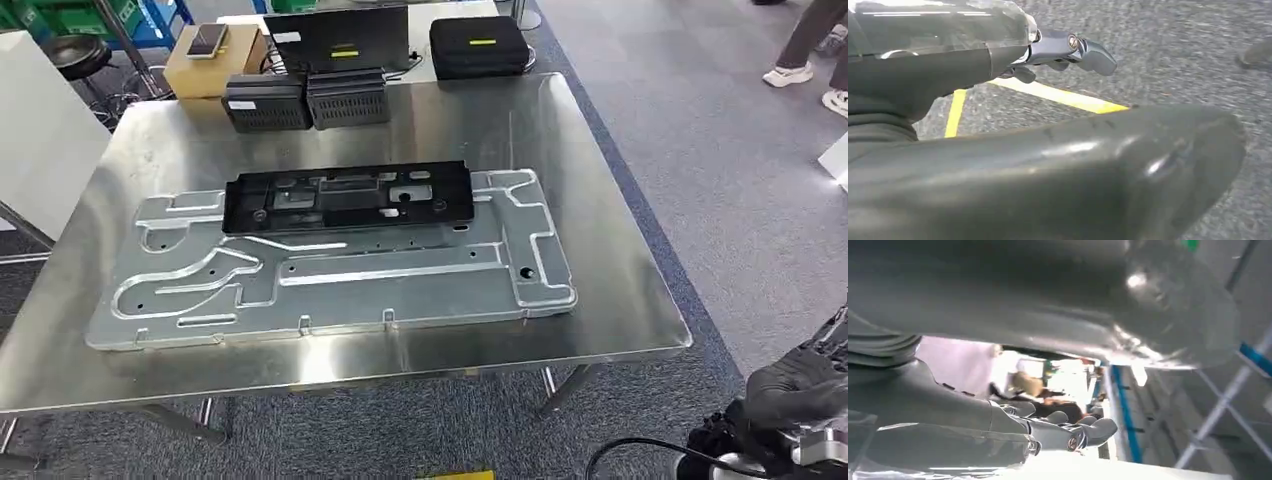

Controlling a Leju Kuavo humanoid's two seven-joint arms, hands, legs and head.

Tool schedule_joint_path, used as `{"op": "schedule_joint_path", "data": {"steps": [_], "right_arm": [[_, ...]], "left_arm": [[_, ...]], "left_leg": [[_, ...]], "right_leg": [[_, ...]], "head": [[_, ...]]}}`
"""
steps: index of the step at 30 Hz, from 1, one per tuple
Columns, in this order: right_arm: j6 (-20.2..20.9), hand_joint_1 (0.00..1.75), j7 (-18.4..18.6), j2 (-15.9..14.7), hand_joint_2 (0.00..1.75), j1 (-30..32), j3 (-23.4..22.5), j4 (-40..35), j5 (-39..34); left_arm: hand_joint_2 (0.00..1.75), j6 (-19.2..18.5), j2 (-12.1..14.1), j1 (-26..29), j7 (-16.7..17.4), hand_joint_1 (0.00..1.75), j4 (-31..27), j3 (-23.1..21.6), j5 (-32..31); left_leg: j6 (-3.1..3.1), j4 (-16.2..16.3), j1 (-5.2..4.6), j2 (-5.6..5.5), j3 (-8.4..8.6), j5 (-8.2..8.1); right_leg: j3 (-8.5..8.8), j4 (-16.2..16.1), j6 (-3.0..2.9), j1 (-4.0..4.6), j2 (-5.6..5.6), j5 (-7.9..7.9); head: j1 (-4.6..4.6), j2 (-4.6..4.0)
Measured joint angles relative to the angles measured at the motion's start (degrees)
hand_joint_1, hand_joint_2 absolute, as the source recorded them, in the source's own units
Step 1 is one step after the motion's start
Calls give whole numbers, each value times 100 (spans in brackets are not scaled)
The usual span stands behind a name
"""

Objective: Take the parts from the cabinet and place them on the table.

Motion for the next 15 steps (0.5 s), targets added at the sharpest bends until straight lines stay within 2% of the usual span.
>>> {"op": "schedule_joint_path", "data": {"steps": [1,2,3,4,6,7,8,9,10,11,12,13,14,15], "right_arm": [[9,0,0,0,0,4,-48,28,0],[13,0,0,0,0,14,-81,48,0],[35,0,2,0,0,21,-116,68,-2],[132,0,51,0,0,30,-175,118,-24],[297,0,114,4,0,68,-302,304,-52],[372,0,118,4,0,88,-363,403,-52],[488,0,122,4,0,97,-464,569,-52],[566,0,146,11,0,97,-567,725,-50],[667,0,149,28,0,93,-659,862,-31],[827,0,133,37,0,73,-750,1063,7],[1000,0,118,37,0,36,-868,1352,50],[1172,0,120,37,0,-3,-1010,1671,105],[1319,0,118,46,0,-31,-1194,2037,174],[1382,0,107,70,0,-68,-1369,2327,258]], "left_arm": [[0,0,2,-9,2,0,0,0,0],[0,0,9,-30,4,0,-4,0,0],[0,0,11,-51,4,0,-4,0,-2],[0,4,9,-56,18,0,-4,0,-2],[0,33,9,-48,52,0,-4,0,-2],[0,42,4,-31,59,0,-4,0,-2],[0,61,-4,-32,66,0,-4,0,-2],[0,72,-9,-31,70,0,-4,0,-2],[0,85,-11,-31,74,0,-4,0,-2],[0,92,-11,-31,76,0,-4,0,-2],[0,103,-11,-32,87,0,-4,0,-2],[0,107,-13,-32,98,0,-4,0,-2],[0,118,-15,-31,109,0,-4,0,0],[0,120,-20,-26,118,0,-4,0,4]], "left_leg": [[36,-511,-2,-8,385,46],[78,-1057,-19,-20,802,-122],[95,-1436,-45,-24,996,-234],[118,-1390,-62,-22,920,-207],[190,-1385,-85,-22,881,-142],[242,-1438,-26,-1,828,-37],[277,-1440,-35,38,755,39],[303,-1439,-37,32,669,109],[344,-1436,-45,40,583,167],[343,-1435,-54,46,488,235],[348,-1427,-61,55,391,306],[342,-1407,-68,57,306,373],[336,-1374,-72,57,200,430],[322,-1322,-74,53,81,476]], "right_leg": [[-52,11,18,1,6,51],[-78,26,48,15,9,91],[-95,39,86,28,2,134],[-79,10,128,19,-10,198],[-78,-32,202,2,-8,301],[-106,-16,240,8,7,285],[-173,51,260,-14,14,81],[-259,297,279,-10,9,-293],[-352,674,292,-25,7,-666],[-437,1114,303,-16,9,-960],[-469,1471,316,-14,9,-1047],[-426,1647,323,-16,7,-911],[-293,1606,319,-16,6,-664],[-54,1375,305,-15,7,-404]], "head": [[0,0],[0,0],[2,0],[2,0],[2,0],[2,0],[2,0],[4,0],[2,0],[2,0],[2,0],[2,0],[2,0],[2,0]]}}
